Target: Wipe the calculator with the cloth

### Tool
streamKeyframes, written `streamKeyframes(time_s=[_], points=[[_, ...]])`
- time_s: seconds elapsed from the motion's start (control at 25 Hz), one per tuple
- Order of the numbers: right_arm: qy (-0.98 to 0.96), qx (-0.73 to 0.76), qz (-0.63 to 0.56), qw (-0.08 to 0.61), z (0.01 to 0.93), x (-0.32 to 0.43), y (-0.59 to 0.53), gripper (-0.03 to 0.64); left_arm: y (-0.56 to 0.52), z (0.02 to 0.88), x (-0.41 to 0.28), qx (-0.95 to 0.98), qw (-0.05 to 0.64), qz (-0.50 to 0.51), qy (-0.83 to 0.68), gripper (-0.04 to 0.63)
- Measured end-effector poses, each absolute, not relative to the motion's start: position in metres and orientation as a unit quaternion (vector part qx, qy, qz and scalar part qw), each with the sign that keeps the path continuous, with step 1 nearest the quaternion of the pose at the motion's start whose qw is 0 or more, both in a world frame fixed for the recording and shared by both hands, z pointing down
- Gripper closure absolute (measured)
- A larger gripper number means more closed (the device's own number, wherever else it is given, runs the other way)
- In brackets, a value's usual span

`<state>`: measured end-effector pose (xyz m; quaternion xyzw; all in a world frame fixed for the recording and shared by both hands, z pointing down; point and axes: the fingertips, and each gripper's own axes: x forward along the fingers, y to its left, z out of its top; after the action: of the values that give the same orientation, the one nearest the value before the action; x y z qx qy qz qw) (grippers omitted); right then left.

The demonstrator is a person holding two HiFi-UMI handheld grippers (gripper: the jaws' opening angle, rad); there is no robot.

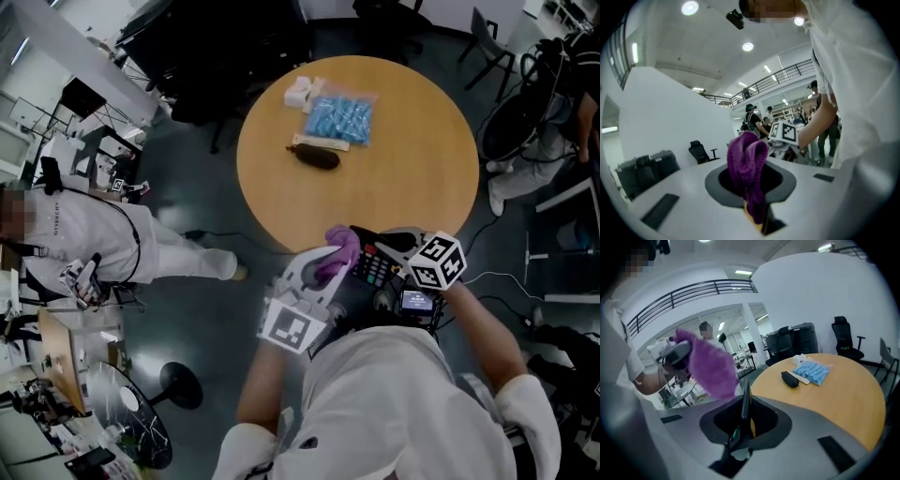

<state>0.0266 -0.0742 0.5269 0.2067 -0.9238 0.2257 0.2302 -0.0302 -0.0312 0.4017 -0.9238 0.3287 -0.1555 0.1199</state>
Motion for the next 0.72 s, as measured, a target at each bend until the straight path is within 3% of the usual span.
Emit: streamKeyframes(time_s=[0.16,0.32,0.72], points=[[-0.931,0.172,0.168,0.274,0.526,0.005,-0.040,0.560,-0.051,0.407,-0.010,-0.894,0.223,-0.239,0.306,0.545],[-0.939,0.147,0.150,0.272,0.515,-0.013,-0.033,0.560,-0.042,0.446,0.024,-0.889,0.271,-0.305,0.208,0.545],[-0.946,0.146,0.194,0.213,0.497,0.018,-0.032,0.560,-0.029,0.461,-0.012,-0.895,0.198,-0.292,0.274,0.545]])
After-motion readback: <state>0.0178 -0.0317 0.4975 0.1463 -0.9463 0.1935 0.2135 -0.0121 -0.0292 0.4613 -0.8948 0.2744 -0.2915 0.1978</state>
